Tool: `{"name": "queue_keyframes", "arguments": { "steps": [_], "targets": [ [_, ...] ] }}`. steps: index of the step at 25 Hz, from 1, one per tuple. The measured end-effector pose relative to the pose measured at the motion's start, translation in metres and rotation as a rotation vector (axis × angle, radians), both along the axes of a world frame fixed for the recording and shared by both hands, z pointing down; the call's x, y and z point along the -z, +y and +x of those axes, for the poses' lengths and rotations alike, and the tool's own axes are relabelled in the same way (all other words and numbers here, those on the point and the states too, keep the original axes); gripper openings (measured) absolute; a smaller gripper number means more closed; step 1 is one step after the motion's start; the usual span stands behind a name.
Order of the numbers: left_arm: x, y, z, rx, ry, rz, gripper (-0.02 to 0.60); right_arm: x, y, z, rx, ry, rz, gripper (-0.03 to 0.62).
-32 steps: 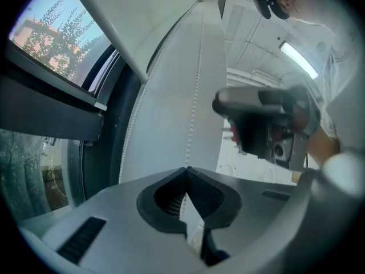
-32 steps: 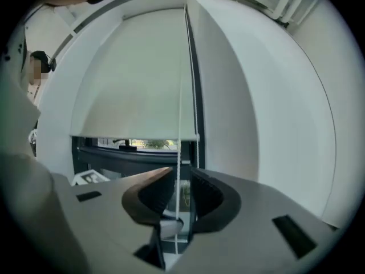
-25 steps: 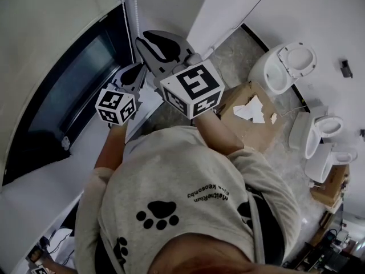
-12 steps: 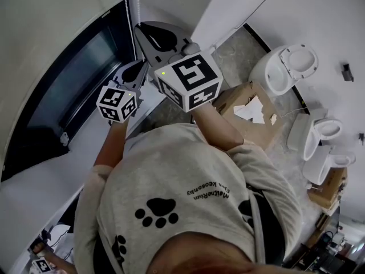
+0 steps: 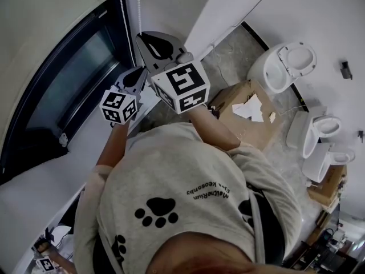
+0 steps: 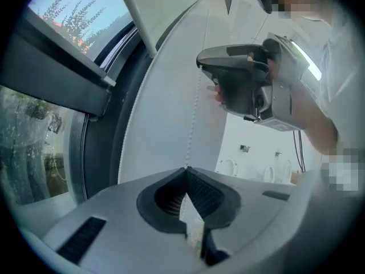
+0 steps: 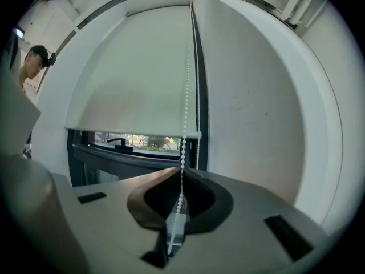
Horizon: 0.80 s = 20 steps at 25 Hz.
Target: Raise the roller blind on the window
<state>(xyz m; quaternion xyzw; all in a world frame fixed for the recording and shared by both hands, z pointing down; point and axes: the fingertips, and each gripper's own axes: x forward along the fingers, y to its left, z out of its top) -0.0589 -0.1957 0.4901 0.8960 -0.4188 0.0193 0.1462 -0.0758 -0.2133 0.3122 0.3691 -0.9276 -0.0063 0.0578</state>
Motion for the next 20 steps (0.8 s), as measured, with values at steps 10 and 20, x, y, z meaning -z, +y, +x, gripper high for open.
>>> {"name": "queue_keyframes", "arguments": {
  "steps": [10, 20],
  "targets": [
    [-0.055, 0.011, -0.004, 0.006, -0.037, -0.089, 0.009, -0.057, 0.003, 0.001, -0.007, 0.05, -0.064, 0.012],
    [-0.101, 0.03, -0.001, 0.006, -0.048, -0.198, 0.009, -0.104, 0.011, 0.003, 0.0, 0.063, -0.154, 0.012]
  ]
}}
